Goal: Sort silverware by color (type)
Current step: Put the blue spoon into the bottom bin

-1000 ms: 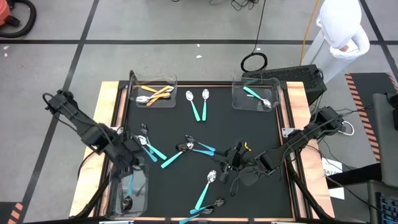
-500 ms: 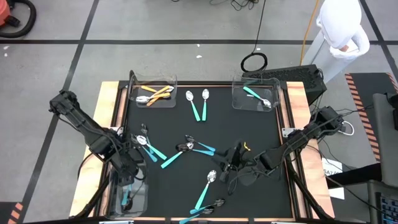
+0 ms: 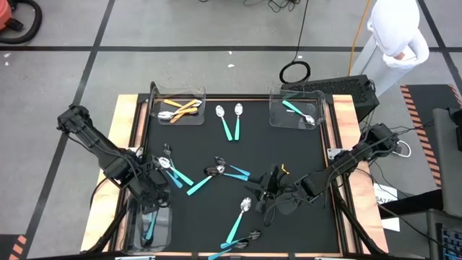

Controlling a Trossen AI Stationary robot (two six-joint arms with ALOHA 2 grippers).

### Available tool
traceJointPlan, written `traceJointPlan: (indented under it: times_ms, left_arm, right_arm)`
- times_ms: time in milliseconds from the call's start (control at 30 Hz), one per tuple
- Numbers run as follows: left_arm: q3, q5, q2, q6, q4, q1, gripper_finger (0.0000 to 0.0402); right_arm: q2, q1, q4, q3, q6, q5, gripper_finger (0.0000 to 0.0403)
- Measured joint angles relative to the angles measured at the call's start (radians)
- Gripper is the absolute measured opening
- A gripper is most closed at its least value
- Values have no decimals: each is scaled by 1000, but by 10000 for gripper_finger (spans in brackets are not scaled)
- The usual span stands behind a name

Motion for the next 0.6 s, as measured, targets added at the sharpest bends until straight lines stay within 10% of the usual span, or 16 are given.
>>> traceJointPlan:
  times_ms: [233, 600]
  left_arm:
    - [0, -28, 0, -2, -4, 0, 194]
    - [0, -119, 0, -3, 9, 0, 194]
  right_arm:
    - [0, 0, 11, 0, -66, -126, 133]
    - [0, -31, 66, 0, -80, 10, 132]
